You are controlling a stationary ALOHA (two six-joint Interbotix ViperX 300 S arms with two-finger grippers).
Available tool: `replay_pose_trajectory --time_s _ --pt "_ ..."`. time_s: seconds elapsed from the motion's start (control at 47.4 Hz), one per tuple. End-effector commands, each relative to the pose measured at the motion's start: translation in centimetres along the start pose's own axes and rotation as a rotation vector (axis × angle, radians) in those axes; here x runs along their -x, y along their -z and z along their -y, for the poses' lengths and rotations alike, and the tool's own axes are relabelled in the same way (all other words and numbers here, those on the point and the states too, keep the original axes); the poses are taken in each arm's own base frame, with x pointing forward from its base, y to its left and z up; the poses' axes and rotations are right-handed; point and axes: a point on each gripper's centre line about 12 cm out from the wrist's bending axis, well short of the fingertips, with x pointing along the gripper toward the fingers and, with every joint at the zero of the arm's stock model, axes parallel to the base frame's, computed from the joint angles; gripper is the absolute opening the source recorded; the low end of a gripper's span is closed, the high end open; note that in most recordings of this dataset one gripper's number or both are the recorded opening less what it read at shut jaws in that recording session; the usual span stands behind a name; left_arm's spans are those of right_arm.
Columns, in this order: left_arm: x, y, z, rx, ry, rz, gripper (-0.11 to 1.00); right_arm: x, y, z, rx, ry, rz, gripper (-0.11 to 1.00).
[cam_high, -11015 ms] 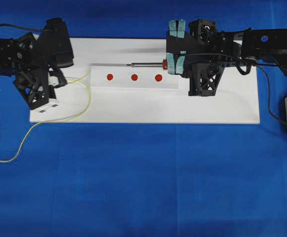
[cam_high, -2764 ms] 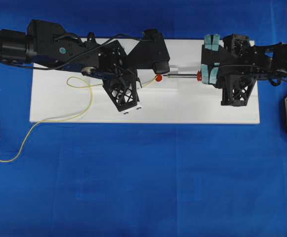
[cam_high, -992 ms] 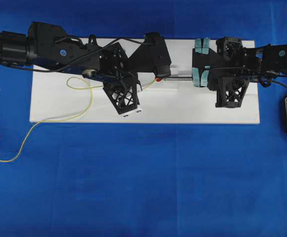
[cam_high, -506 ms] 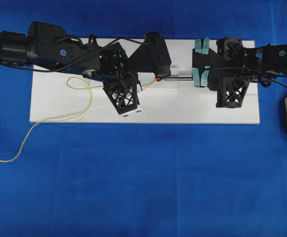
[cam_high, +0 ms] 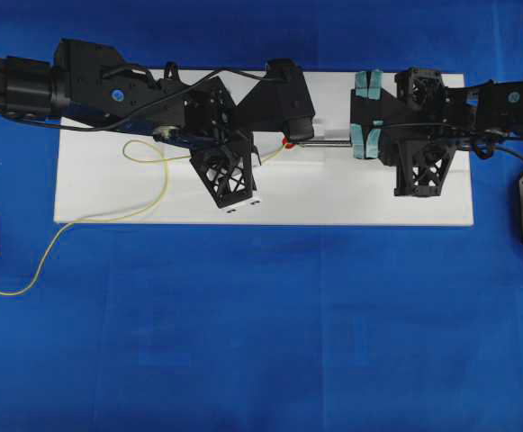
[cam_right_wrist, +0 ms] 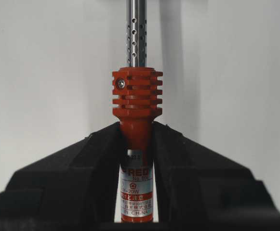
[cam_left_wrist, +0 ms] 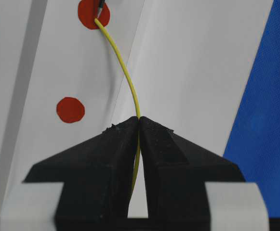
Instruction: Touch the tip of the soldering iron to the tip of the solder at the mark.
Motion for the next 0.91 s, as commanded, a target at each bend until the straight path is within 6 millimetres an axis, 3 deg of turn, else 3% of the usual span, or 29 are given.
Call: replay_pose_trajectory --time_s 0.0,0.675,0.886 --pt "1.1 -1.2 0.2 -0.002 0.007 0.041 0.03 0.5 -0.9 0.0 0.003 0.002 0.032 0.06" --pt "1.1 -1.2 0.2 -0.001 0.006 0.041 0.03 0.5 -0.9 0.1 0.0 0.003 0.032 0.06" --pt "3.0 -1.6 0.2 -0.01 0.01 0.079 0.03 0.5 -1.0 0.0 0.002 0.002 0.034 0.06"
